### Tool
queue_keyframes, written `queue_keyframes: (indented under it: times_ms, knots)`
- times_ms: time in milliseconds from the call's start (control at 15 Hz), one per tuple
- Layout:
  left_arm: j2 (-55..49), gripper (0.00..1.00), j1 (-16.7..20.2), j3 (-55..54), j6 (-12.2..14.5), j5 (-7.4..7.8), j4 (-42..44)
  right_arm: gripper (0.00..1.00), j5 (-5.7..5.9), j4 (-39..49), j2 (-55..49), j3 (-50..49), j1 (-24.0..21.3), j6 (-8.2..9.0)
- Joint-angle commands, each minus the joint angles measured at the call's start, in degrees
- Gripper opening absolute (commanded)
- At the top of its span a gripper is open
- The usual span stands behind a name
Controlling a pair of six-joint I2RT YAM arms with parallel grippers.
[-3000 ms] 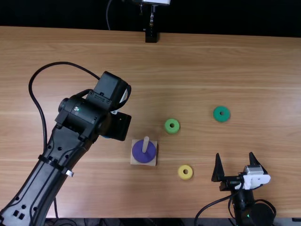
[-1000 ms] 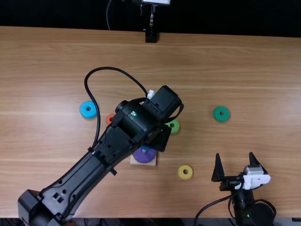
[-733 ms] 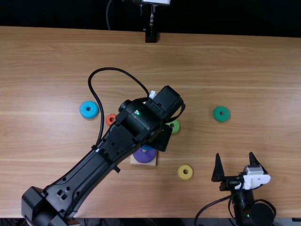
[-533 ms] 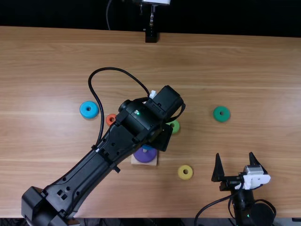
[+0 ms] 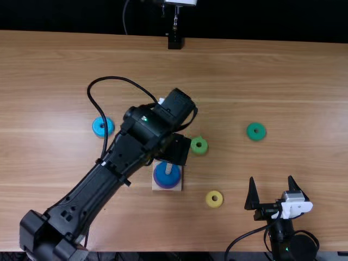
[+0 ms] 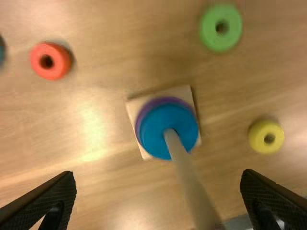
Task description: Build the Hanoi tower: stack the rings onto the peg from bottom to top in this color order: purple, dark blue, light blue, dark green, light green, yellow, orange.
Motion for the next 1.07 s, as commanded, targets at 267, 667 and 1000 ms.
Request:
queue_keyframes:
  times_ms: [267, 667, 1000]
  knots:
    - [-1.2, 1.00, 10.5, 3.2, -0.1, 0.32, 14.8, 1.00, -0.05, 0.0, -0.7, -0.7, -0.5, -0.01]
    - [-3.2, 1.00, 25.7, -10.2, 20.4, 0.32, 24.3, 1.00, -0.05, 0.0, -0.7, -0.7, -0.5, -0.01]
    - [3.1, 1.00, 30.9, -15.9, 31.4, 0.43, 26.2, 1.00, -0.05, 0.0, -0.7, -0.7, -0.5, -0.01]
